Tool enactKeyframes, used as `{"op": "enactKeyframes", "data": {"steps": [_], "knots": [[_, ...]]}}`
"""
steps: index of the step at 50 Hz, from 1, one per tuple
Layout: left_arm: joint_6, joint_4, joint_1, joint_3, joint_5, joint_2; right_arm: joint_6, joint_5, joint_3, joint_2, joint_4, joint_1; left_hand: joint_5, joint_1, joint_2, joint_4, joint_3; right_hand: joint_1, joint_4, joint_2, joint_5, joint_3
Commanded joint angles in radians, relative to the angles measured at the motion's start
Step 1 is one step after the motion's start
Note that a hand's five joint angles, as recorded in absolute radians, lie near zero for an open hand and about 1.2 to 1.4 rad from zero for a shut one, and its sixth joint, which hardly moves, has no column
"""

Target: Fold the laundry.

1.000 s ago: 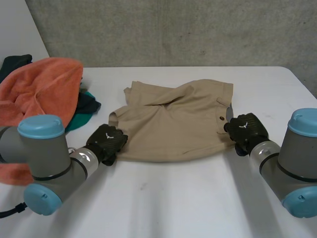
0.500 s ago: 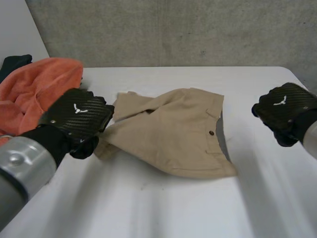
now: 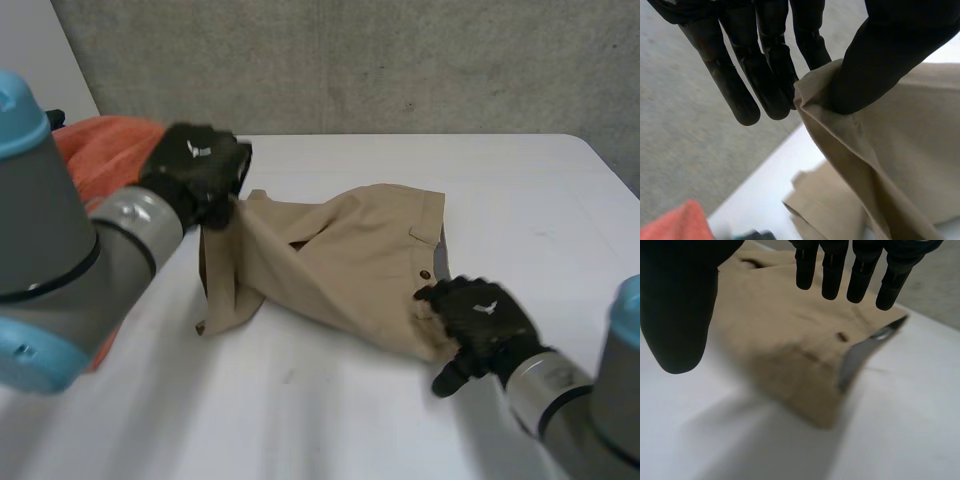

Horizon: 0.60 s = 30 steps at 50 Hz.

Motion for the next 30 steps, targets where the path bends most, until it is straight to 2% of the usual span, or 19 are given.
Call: {"op": "enactKeyframes", "data": {"steps": [1, 4, 6, 12, 16, 20, 21, 24, 25, 30], "knots": [[-0.007, 0.028, 0.021, 0.1, -0.042, -0.067, -0.05, 0.047, -0.063, 0.154, -0.057, 0.062, 0.226, 0.252, 0.2, 0.199, 0.204, 0.178, 0.189, 0.182, 0.22, 0.198], [-0.011, 0.028, 0.03, 0.095, -0.045, -0.074, -0.076, 0.078, -0.102, 0.211, -0.077, 0.062, 0.226, 0.252, 0.2, 0.199, 0.204, 0.457, 0.468, 0.46, 0.498, 0.477], [-0.012, 0.028, 0.033, 0.089, -0.043, -0.076, -0.114, 0.113, -0.131, 0.248, -0.122, 0.054, 0.226, 0.252, 0.2, 0.199, 0.204, 1.045, 1.056, 1.049, 1.087, 1.065], [-0.012, 0.017, 0.032, 0.026, -0.042, -0.062, -0.252, 0.173, -0.15, 0.235, -0.199, 0.051, 0.226, 0.252, 0.2, 0.199, 0.204, 1.068, 1.079, 1.071, 1.109, 1.088], [-0.006, -0.025, 0.028, -0.038, -0.039, 0.01, -0.421, 0.176, -0.15, 0.092, -0.16, 0.023, 0.226, 0.252, 0.2, 0.199, 0.204, 1.068, 1.079, 1.071, 1.109, 1.088], [0.0, -0.133, 0.024, -0.121, -0.026, 0.117, -0.563, 0.159, -0.159, -0.052, -0.032, -0.026, 0.226, 0.252, 0.2, 0.199, 0.204, 1.068, 1.079, 1.071, 1.109, 1.088], [0.0, -0.156, 0.022, -0.135, -0.023, 0.136, -0.608, 0.15, -0.171, -0.099, 0.045, -0.029, 0.226, 0.252, 0.2, 0.199, 0.204, 1.068, 1.079, 1.071, 1.109, 1.088], [0.002, -0.236, 0.013, -0.172, -0.022, 0.218, -0.642, 0.139, -0.221, -0.153, 0.18, -0.035, 0.226, 0.252, 0.2, 0.199, 0.204, 1.068, 1.079, 1.071, 1.109, 1.088], [0.005, -0.259, 0.009, -0.181, -0.022, 0.244, -0.646, 0.127, -0.267, -0.178, 0.273, -0.044, 0.226, 0.252, 0.2, 0.199, 0.204, 1.068, 1.079, 1.071, 1.109, 1.088], [0.115, -0.325, -0.001, -0.215, -0.016, 0.28, -0.651, 0.095, -0.379, -0.2, 0.487, -0.07, 0.226, 0.252, 0.2, 0.199, 0.204, 1.068, 1.079, 1.071, 1.109, 1.088]]}}
